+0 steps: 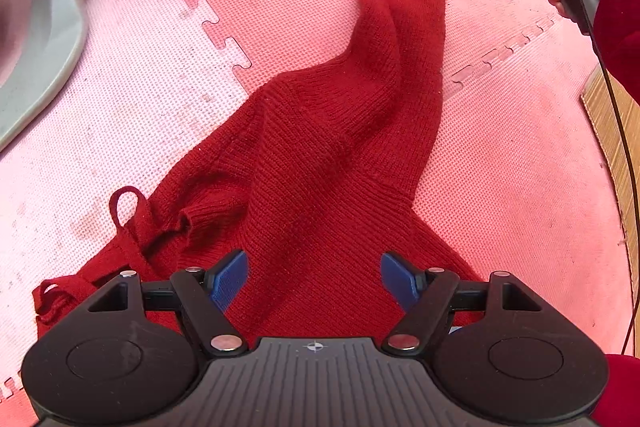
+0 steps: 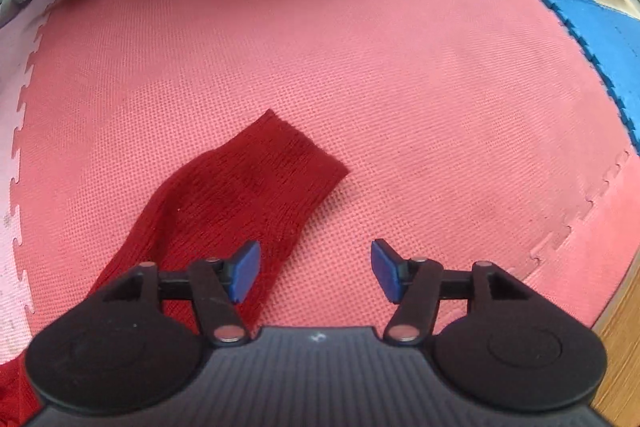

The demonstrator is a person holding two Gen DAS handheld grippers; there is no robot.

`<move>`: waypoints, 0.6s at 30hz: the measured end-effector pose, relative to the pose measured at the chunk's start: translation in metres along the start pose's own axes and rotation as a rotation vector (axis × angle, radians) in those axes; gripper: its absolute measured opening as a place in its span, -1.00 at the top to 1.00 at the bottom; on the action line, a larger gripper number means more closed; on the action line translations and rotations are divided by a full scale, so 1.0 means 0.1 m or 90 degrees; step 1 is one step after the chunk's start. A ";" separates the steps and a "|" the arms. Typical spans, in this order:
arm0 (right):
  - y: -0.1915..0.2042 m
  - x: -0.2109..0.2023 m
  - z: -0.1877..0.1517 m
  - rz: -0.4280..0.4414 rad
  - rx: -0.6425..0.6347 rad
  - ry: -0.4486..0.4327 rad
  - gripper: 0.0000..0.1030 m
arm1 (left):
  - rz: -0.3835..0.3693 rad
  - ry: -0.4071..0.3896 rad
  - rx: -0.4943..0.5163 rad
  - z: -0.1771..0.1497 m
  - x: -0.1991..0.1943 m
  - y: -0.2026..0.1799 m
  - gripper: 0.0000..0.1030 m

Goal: Fold clothes
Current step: 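Pull the sleeve cuff outward with the right gripper, straightening the sleeve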

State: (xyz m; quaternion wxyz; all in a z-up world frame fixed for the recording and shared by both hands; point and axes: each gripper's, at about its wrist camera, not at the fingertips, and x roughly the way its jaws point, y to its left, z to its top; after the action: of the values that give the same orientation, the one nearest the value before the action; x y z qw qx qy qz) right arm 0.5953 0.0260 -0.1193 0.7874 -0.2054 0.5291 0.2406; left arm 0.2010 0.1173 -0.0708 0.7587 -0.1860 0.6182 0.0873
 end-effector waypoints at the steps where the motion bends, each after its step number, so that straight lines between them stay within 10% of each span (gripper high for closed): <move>1: 0.03 0.07 0.02 0.012 -0.008 0.007 -0.19 | 0.002 -0.001 0.000 0.01 0.00 0.00 -0.47; 15: -0.05 0.69 0.11 0.106 0.128 0.009 -0.13 | -0.004 0.021 0.024 -0.05 0.12 -0.06 -0.47; 18: -0.10 0.71 0.13 0.106 0.155 0.011 0.42 | -0.006 0.022 0.023 -0.06 0.13 -0.05 -0.47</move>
State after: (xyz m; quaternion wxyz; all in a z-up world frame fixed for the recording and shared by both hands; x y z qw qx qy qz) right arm 0.6339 0.0374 -0.1796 0.7789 -0.0658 0.5766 0.2375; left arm 0.2004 0.1096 -0.0836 0.7516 -0.1767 0.6318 0.0696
